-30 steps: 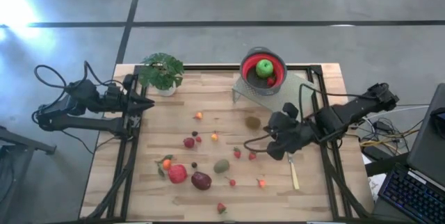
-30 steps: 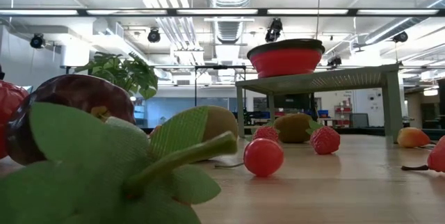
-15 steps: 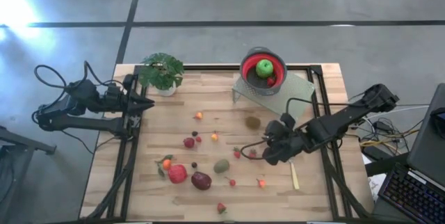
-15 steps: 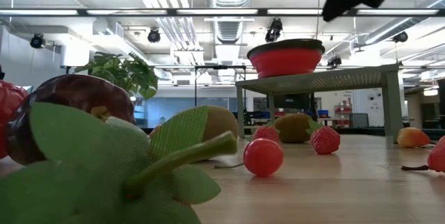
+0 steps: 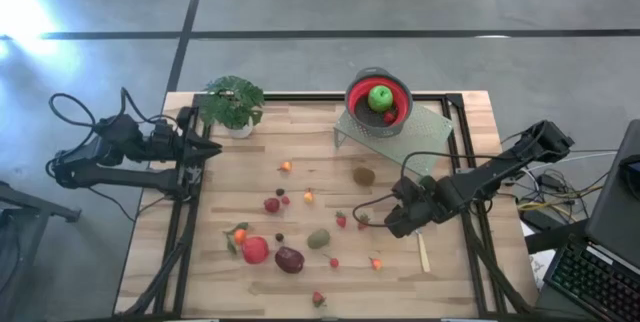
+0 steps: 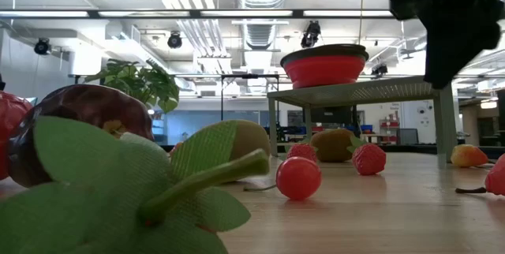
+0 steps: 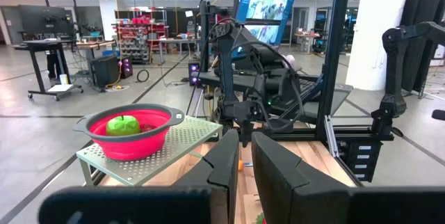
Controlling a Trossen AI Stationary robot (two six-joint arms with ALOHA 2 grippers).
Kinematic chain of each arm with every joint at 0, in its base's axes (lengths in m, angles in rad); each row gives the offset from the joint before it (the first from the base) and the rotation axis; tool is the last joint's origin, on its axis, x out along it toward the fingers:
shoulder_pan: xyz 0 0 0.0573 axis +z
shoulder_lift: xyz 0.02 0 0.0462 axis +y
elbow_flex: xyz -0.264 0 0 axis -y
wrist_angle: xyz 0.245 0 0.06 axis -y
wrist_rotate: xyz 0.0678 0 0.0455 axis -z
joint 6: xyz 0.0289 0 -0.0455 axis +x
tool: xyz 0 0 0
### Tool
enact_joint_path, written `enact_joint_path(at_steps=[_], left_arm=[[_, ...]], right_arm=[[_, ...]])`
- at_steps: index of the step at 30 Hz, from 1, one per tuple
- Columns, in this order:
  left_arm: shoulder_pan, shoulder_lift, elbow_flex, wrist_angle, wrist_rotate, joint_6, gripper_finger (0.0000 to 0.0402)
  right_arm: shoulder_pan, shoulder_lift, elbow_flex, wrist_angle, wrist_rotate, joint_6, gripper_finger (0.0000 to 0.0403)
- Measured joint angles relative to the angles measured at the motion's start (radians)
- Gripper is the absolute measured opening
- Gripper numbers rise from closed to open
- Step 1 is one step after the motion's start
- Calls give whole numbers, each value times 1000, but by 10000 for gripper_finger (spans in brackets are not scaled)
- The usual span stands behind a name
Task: Pick & Place Fruit
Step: Put the yellow pear into the red strainer bowl
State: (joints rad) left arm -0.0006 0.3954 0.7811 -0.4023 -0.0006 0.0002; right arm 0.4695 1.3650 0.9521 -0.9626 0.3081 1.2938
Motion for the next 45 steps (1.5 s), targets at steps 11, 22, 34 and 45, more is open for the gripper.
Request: enact_joint_path(at_steps=[11,22,34,45], left_arm=[[0,0,0,0,0,0,46],[0,0,0,0,0,0,46],[0,0,0,0,0,0,46],[0,0,0,0,0,0,46]], right_arm=[[35,-1,-63,-10,-4,181,187],[39,-1,-109,-32,-48,285,149],[38,0,-193,10,-40,329,122],[38,0,-255,83,32,326,179]])
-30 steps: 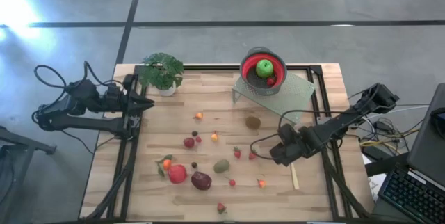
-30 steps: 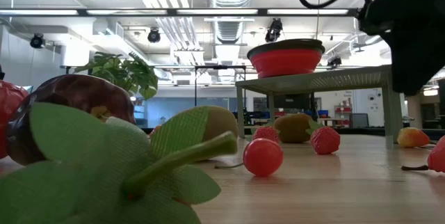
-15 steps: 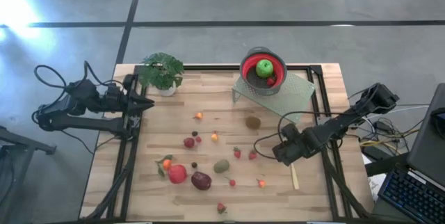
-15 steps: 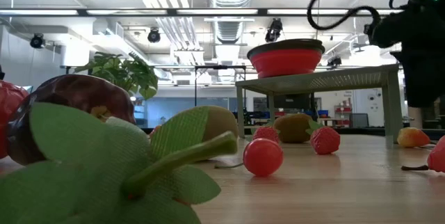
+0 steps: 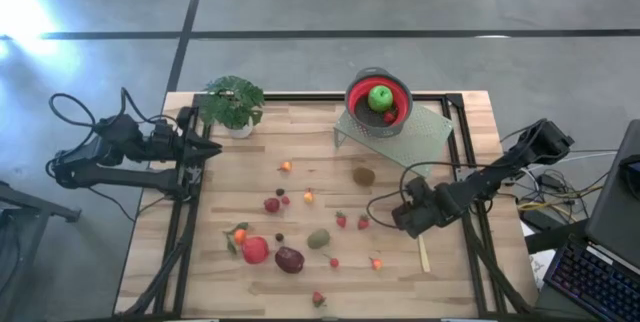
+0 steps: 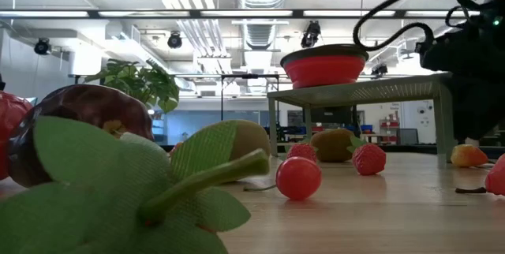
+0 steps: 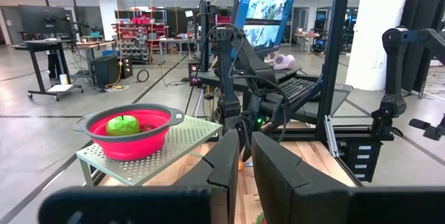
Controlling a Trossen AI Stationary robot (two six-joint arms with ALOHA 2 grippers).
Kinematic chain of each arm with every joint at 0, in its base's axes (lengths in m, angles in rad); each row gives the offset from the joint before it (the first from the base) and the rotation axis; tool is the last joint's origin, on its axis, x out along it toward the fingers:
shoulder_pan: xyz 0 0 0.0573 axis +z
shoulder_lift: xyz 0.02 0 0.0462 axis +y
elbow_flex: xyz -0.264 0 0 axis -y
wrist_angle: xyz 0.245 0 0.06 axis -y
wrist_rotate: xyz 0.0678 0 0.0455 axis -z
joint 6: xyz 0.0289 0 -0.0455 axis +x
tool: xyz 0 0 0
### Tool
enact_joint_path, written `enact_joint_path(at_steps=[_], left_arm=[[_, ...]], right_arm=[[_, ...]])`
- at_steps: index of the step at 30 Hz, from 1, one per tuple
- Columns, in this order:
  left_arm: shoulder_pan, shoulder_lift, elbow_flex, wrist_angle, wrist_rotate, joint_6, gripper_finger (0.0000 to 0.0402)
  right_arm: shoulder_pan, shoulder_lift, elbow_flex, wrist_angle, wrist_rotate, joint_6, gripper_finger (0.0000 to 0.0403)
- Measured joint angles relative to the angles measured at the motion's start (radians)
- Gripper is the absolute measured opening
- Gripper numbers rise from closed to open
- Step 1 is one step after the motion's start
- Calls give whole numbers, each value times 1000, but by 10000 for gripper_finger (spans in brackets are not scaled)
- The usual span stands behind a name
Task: Pick & Place Fruit
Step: Put the yellow pear into the red strainer bowl
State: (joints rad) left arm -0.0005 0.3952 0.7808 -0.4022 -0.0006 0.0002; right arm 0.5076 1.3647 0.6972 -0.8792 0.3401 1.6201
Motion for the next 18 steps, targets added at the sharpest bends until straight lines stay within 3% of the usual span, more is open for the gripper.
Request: enact_joint_path(at_steps=[10,18], left_arm=[[0,0,0,0,0,0,46],[0,0,0,0,0,0,46]], right_arm=[[0,0,-95,156,1,9,221],[0,0,-142,181,1,49,196]])
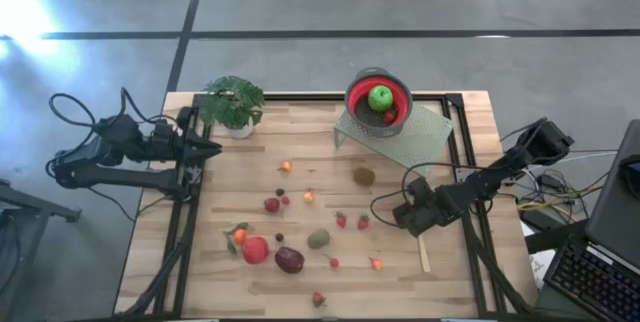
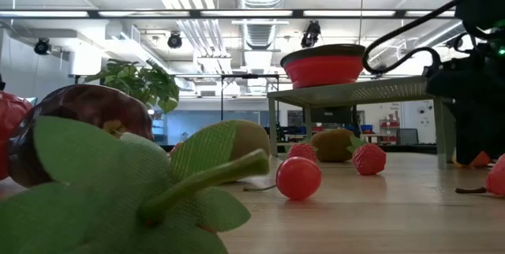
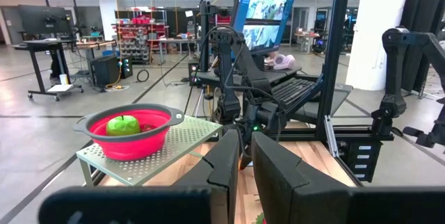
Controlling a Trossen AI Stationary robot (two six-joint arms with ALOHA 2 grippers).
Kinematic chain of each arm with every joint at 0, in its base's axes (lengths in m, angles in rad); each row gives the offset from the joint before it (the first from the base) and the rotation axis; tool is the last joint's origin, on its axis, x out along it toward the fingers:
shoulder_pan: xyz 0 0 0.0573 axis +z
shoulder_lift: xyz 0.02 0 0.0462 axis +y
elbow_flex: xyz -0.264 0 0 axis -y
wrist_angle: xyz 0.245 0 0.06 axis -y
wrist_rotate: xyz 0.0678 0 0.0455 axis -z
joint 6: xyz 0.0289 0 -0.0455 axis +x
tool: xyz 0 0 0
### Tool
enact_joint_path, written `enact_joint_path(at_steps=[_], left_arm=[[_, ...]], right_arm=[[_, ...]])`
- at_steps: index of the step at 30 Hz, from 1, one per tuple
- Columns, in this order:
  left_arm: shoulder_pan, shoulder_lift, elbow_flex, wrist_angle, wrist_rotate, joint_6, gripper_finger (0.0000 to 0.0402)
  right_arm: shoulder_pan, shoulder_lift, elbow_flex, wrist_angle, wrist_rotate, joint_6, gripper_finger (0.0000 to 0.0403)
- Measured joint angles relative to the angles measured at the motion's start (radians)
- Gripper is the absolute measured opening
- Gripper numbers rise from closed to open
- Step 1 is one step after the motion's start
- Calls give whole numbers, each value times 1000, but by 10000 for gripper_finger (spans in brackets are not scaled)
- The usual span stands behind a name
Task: Pick & Place Fruit
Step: Put the yellow pear into the red strainer bowl
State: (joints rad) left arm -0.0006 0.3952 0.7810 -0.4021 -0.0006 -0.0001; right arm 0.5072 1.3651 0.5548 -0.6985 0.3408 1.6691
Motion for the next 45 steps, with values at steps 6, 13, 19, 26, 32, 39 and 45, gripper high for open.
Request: enact_joint_path(at_steps=[6,13,19,26,32,39,45], left_arm=[[0,0,0,0,0,0,46],[0,0,0,0,0,0,46],[0,0,0,0,0,0,46],[0,0,0,0,0,0,46],[0,0,0,0,0,0,46],[0,0,0,0,0,0,46],[0,0,0,0,0,0,46]], right_arm=[[0,0,0,7,0,-1,144],[0,0,47,13,-9,-68,86],[0,-7,154,7,-1,-180,97],[-30,-13,330,-3,110,-430,94],[-105,-18,482,-28,141,-692,98],[-200,-17,637,-131,141,-909,96],[-288,-17,763,-273,142,-1014,100]])
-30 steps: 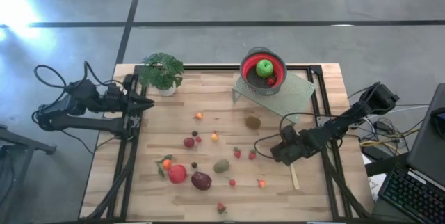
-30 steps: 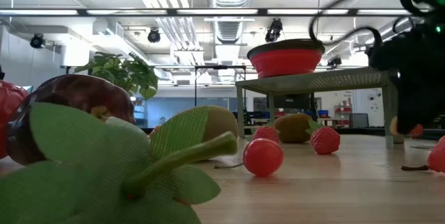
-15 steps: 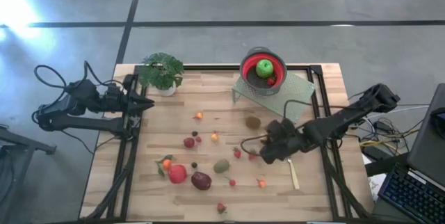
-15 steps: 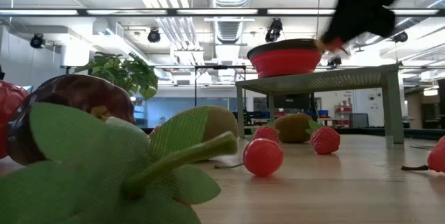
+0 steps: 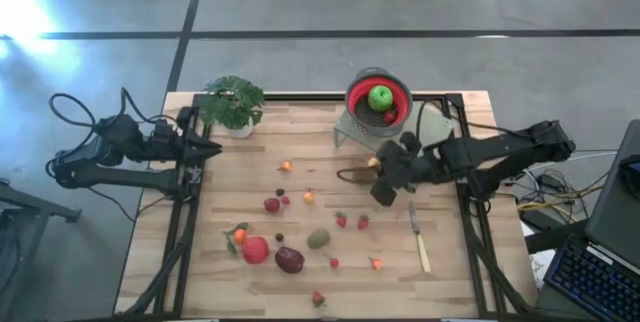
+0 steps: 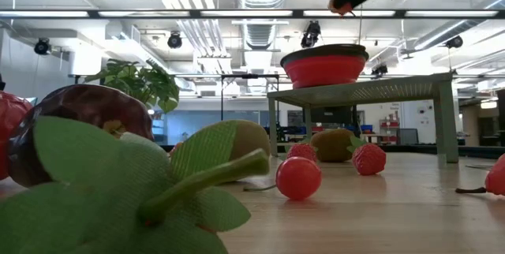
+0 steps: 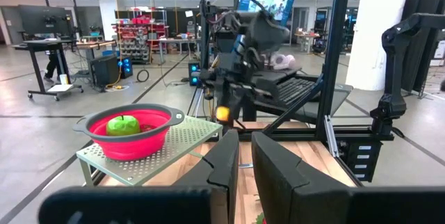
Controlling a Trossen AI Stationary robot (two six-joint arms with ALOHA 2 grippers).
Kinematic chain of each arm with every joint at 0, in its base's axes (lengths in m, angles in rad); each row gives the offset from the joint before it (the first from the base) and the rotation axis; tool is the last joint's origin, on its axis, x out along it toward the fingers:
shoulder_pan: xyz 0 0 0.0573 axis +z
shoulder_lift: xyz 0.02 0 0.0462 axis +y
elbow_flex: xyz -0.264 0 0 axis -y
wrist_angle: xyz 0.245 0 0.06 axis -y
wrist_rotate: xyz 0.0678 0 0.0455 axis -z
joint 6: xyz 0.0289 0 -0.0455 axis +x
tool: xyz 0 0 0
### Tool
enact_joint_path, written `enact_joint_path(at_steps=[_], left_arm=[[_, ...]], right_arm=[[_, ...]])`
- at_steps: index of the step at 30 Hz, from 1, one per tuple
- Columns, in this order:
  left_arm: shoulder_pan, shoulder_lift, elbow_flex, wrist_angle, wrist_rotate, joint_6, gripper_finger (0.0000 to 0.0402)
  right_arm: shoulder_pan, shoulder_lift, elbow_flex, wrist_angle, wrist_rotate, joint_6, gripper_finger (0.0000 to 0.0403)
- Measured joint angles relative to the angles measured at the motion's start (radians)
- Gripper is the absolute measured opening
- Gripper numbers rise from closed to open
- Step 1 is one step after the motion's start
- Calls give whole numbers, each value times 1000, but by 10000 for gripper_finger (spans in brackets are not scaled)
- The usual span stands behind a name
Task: Pick & Place Fruit
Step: Put the yellow pear into the red strainer bowl
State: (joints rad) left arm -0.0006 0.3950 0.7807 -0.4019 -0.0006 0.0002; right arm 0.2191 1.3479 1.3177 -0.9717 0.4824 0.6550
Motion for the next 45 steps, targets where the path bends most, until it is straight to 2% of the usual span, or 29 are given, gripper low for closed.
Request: enact_joint_path(at_steps=[12,24,29,39,45], left_arm=[[0,0,0,0,0,0,46],[0,0,0,0,0,0,46],[0,0,0,0,0,0,46],[0,0,0,0,0,0,46],[0,0,0,0,0,0,46]], right_arm=[[-244,0,132,-161,-17,-189,97],[-566,0,146,-170,-232,-365,96],[-674,14,144,-168,-278,-400,107],[-752,76,139,-154,-309,-464,96],[-754,114,137,-155,-309,-483,120]])
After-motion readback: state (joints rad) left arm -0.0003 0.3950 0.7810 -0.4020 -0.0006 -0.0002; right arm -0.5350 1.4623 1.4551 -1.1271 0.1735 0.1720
